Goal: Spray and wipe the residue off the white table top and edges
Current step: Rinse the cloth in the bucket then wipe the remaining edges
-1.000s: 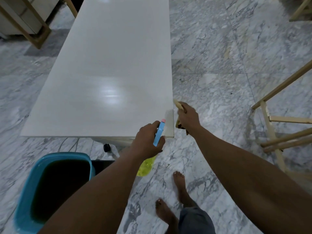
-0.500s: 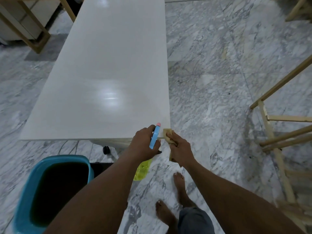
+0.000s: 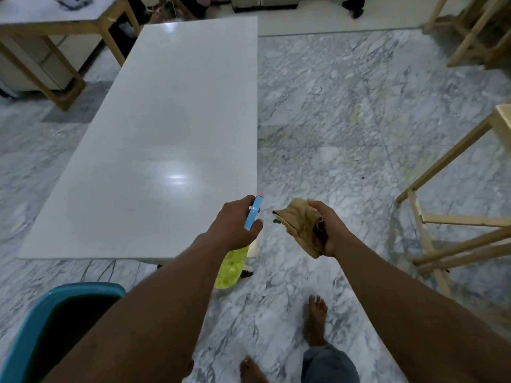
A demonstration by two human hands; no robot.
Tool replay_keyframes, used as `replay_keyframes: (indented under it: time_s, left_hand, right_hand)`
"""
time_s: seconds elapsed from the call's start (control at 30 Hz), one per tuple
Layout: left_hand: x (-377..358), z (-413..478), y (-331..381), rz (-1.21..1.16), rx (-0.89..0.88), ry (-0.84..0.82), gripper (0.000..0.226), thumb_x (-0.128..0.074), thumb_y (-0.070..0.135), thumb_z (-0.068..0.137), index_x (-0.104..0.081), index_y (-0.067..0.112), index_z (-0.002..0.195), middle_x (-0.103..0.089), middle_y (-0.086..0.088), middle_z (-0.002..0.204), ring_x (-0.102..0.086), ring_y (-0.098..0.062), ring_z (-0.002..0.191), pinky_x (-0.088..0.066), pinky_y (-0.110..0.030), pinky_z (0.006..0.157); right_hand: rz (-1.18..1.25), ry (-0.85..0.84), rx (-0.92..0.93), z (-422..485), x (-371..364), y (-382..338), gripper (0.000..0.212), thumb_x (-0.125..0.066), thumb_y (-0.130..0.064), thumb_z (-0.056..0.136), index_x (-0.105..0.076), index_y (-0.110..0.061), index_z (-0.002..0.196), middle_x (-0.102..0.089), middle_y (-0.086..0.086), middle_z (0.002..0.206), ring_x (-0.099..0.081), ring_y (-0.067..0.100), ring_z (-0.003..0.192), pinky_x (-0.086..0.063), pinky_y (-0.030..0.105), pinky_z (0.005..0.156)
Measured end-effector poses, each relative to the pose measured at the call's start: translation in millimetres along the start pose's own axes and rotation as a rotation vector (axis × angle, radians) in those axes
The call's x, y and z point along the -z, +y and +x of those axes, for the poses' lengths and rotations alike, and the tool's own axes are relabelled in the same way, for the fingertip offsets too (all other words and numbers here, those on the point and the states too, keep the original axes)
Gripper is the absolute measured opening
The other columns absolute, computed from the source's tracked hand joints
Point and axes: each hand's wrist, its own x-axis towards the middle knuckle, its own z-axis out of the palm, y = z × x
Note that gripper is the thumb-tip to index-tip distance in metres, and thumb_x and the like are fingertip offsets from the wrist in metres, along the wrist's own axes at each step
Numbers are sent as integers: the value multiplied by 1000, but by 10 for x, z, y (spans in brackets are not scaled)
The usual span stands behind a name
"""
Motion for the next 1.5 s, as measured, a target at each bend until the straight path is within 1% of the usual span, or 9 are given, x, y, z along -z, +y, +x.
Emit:
replay_keyframes:
  time_s: [0.2,0.33,0.53,0.77,0.97,1.1,1.2,1.37,1.5]
  left_hand:
    - [45,743,554,3,6,7,18,-68,18,93,-61,11,108,-73,-10,95,-73,-32,80,-59,-49,81]
    - [76,1404,1000,-12,9,7,19,-69,20,92,-61,11,107,-72,-13,94,-73,-34,79,-60,-53,79]
    - [154,2236,1478,-2,-66,-7,19,-68,19,94,-61,8,107,-72,-13,95,-73,-32,79,-59,-54,79]
    - [416,3238,1484,-35,-46,6,22,-69,17,93,-62,12,114,-72,-10,105,-74,-30,84,-61,-51,81]
    - [884,4472,1204,-80,-35,6,20,-72,21,93,-60,22,108,-69,1,98,-76,-26,80,-63,-47,82]
    - [1225,5303,1109,-82,9,-185,27,-76,24,92,-60,22,113,-68,4,100,-77,-15,67,-65,-32,74]
    - [1387,5807,1088,-5,-11,-245,24,-78,27,91,-60,22,106,-67,3,96,-70,-10,63,-52,-10,55]
    - [1654,6702,958,6,10,-208,12,-69,21,94,-60,13,91,-65,3,80,-70,-10,58,-58,-23,60]
    - [1971,7543,710,28,27,-127,15,-69,22,93,-63,12,102,-66,4,87,-67,-10,62,-46,-7,52]
  right_hand:
    - [85,-133,-21,65,37,-974,51,-55,-28,84,-64,-1,126,-67,22,124,-66,39,105,-58,38,75]
    - [81,-152,-4,235,165,-1715,52,-48,-29,84,-63,2,124,-67,26,121,-64,45,107,-52,45,94]
    - [96,-212,76,498,271,-2629,47,-41,-37,91,-68,-4,112,-76,16,88,-73,30,70,-58,32,62]
    - [123,-163,90,1214,73,-3424,54,-45,-45,90,-70,-5,116,-75,16,97,-66,32,90,-54,37,79]
    - [47,-142,108,2162,-468,-4373,59,-48,-48,88,-68,-8,124,-68,17,125,-62,34,111,-47,44,101]
    - [-3,-139,115,2642,-840,-5112,53,-46,-45,91,-72,-4,112,-75,17,97,-65,33,95,-50,41,91]
    - [-8,-106,114,2964,-1017,-5539,54,-49,-47,89,-72,-6,114,-75,15,100,-65,32,98,-49,40,93]
    - [-5,-95,96,3585,-1269,-6298,52,-47,-47,91,-72,-7,112,-75,14,92,-65,29,87,-53,35,75]
    - [10,-81,67,4330,-1470,-6812,52,-46,-45,92,-72,-6,114,-75,16,95,-67,31,87,-54,37,77]
